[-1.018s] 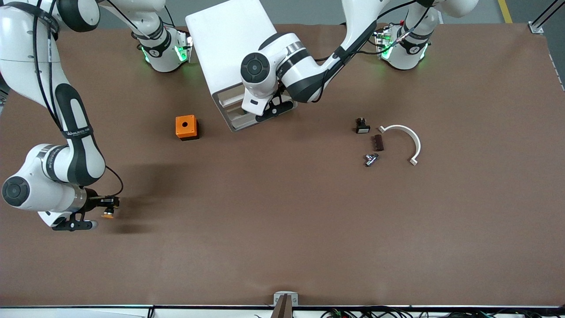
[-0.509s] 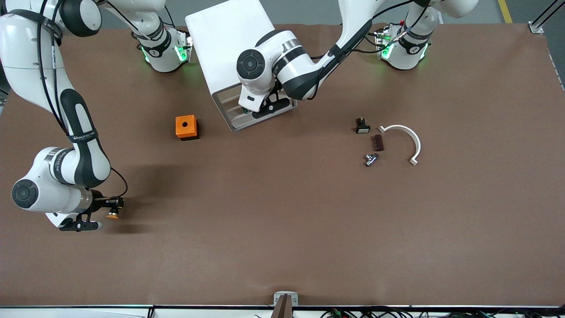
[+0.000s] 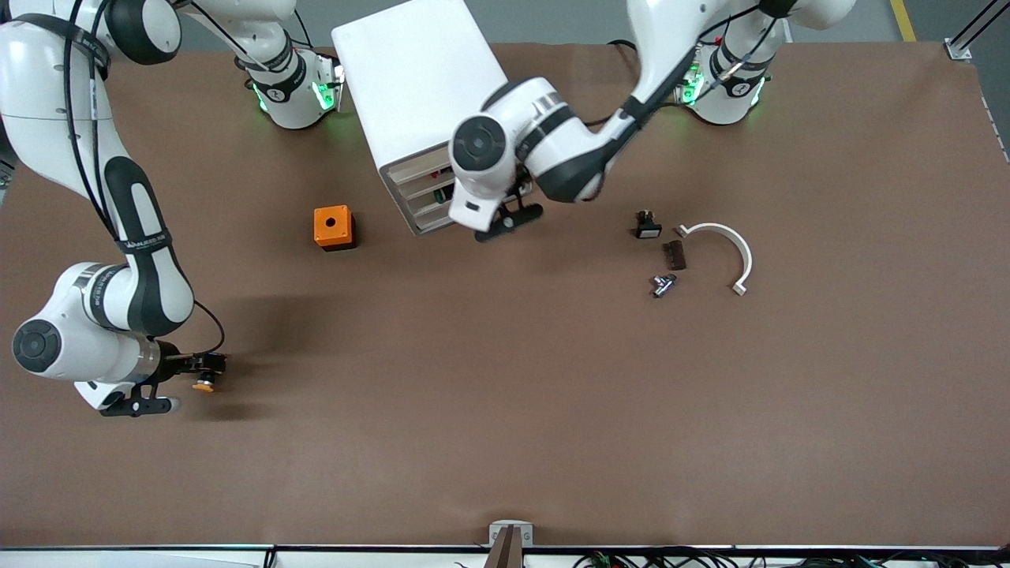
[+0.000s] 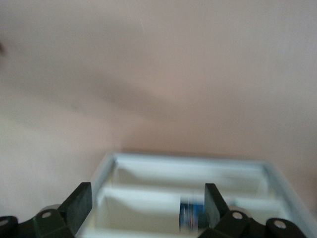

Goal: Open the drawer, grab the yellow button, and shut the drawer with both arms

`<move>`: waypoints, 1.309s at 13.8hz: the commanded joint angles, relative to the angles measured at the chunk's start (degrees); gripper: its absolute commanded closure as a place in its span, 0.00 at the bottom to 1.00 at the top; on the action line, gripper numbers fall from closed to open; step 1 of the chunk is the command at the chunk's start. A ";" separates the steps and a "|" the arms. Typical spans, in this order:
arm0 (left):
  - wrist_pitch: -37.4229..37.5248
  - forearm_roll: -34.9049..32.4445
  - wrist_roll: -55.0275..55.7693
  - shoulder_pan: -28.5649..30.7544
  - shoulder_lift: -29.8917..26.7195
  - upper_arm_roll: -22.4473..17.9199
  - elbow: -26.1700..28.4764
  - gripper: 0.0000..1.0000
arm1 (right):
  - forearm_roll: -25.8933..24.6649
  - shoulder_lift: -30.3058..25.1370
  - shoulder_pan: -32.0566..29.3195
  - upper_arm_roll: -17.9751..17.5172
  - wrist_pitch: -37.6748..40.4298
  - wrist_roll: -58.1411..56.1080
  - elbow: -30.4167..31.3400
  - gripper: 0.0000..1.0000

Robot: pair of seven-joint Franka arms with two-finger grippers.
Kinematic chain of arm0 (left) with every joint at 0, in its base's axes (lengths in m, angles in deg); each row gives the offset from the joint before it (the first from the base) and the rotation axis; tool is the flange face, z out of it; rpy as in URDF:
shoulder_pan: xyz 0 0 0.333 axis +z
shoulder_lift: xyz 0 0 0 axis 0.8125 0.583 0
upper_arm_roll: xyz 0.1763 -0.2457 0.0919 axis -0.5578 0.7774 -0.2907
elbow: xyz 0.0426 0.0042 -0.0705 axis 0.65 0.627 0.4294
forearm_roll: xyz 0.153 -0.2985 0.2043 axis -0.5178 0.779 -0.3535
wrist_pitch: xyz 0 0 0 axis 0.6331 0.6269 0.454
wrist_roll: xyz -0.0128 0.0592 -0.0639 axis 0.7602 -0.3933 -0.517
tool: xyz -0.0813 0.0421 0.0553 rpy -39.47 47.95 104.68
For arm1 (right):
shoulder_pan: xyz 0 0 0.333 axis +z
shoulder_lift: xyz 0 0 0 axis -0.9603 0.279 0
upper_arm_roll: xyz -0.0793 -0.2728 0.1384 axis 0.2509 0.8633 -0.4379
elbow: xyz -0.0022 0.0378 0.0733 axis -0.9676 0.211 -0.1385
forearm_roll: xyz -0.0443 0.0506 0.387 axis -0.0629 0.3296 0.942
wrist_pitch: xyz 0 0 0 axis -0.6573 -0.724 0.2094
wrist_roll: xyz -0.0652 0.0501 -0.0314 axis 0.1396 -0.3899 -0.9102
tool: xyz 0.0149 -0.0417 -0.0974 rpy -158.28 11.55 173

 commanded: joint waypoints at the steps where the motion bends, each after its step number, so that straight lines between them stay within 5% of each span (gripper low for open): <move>1: 1.18 -4.85 -0.75 6.96 -3.80 0.48 0.64 0.00 | -0.24 -6.09 -1.09 -0.95 4.21 -2.13 0.92 0.00; 10: 2.83 -10.13 -11.11 30.25 -12.41 0.83 0.11 0.00 | 2.13 -19.20 -4.78 -1.03 15.91 -10.66 1.27 0.00; 18: 11.36 -9.61 -38.17 42.05 -20.58 1.01 0.02 0.00 | 2.05 -32.11 -4.44 -1.03 27.16 -9.87 1.27 0.00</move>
